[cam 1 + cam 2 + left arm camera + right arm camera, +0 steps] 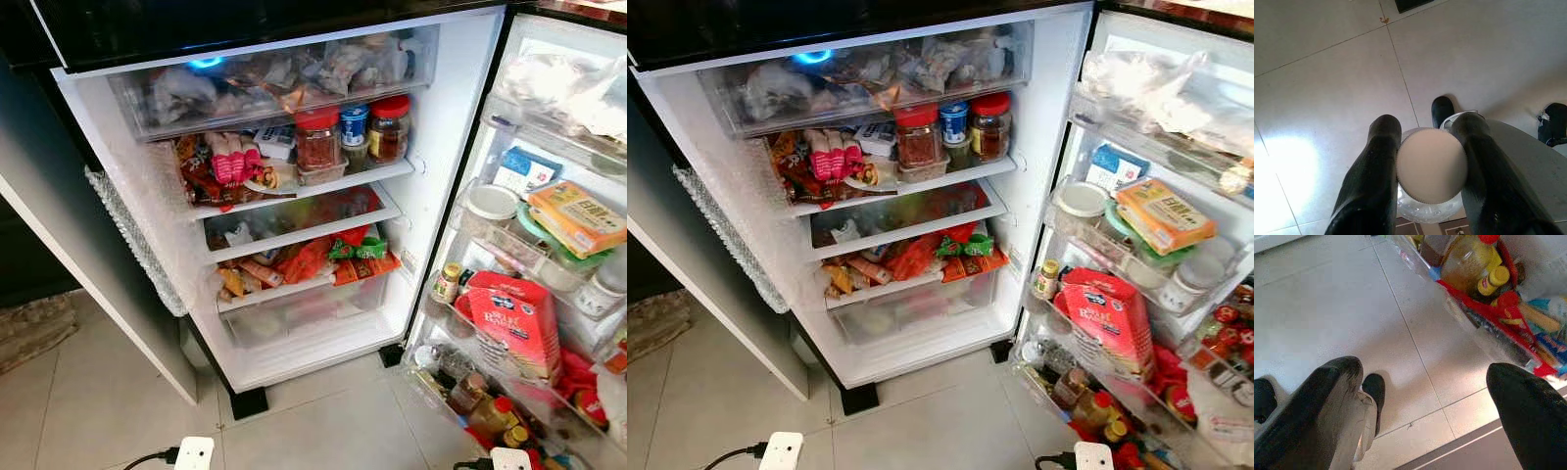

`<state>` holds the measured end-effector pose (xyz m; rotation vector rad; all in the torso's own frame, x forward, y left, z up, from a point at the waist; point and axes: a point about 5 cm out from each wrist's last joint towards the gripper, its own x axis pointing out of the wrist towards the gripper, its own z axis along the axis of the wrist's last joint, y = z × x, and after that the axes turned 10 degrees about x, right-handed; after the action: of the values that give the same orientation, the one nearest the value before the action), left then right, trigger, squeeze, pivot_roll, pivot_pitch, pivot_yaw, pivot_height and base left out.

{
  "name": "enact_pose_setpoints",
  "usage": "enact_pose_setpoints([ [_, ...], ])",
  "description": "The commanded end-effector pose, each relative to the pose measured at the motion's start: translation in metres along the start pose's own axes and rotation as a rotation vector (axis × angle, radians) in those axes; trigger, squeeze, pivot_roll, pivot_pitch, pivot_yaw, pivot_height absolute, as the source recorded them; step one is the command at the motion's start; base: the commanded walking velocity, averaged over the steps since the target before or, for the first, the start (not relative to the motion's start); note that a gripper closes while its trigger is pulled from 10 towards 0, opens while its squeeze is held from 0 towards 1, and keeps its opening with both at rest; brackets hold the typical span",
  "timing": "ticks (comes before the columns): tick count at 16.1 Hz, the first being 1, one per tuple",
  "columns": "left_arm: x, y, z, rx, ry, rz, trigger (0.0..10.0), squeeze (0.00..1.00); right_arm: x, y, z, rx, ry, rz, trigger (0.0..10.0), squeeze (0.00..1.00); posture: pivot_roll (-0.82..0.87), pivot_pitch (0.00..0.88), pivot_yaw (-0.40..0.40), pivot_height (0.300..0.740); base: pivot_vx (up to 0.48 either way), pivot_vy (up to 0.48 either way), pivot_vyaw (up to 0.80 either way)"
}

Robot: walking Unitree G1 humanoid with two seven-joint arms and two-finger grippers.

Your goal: Restocking fridge

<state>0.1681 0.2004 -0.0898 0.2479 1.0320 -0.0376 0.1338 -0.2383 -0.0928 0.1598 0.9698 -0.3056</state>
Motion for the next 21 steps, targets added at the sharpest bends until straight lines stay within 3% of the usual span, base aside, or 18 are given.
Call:
enact_pose_setpoints([
  [1,0.0,0.003,-0.001,0.002,-0.003,0.005,10.0,0.0,-0.001,-0.002,-0.006,0.007,0.027,-0.005,10.0,0.0,0.04,0.013,0.026,0.74,0.0,-0.289,0.0],
  [6,0.0,0.002,-0.001,0.002,-0.004,-0.002,10.0,0.0,-0.004,-0.011,-0.013,-0.009,0.057,-0.021,10.0,0.0,0.03,0.015,0.024,0.74,0.0,-0.307,0.08],
  [13,0.0,0.002,-0.001,0.003,-0.005,-0.004,10.0,0.0,-0.005,-0.01,-0.019,0.001,0.085,-0.021,10.0,0.0,0.04,0.012,0.026,0.74,0.0,-0.328,0.0],
  [16,0.0,0.004,0.0,0.037,-0.01,0.013,10.0,0.0,-0.004,-0.006,-0.016,0.001,0.069,-0.011,10.0,0.0,0.03,0.014,0.025,0.74,0.0,0.0,0.0],
  [17,0.0,0.004,0.0,-0.032,-0.022,0.028,10.0,0.0,-0.003,-0.006,-0.016,-0.009,0.068,-0.008,10.0,0.0,0.03,0.014,0.025,0.74,0.0,0.0,0.0],
  [18,-0.001,0.004,0.002,-0.049,-0.037,0.042,10.0,0.0,-0.003,-0.005,-0.015,-0.01,0.067,-0.006,10.0,0.0,0.03,0.013,0.025,0.74,0.0,0.0,0.0],
  [21,-0.001,0.007,0.009,-0.033,-0.096,0.081,10.0,0.0,-0.003,-0.004,-0.013,-0.012,0.065,0.002,10.0,0.0,0.04,0.013,0.023,0.74,0.0,0.0,0.0],
])
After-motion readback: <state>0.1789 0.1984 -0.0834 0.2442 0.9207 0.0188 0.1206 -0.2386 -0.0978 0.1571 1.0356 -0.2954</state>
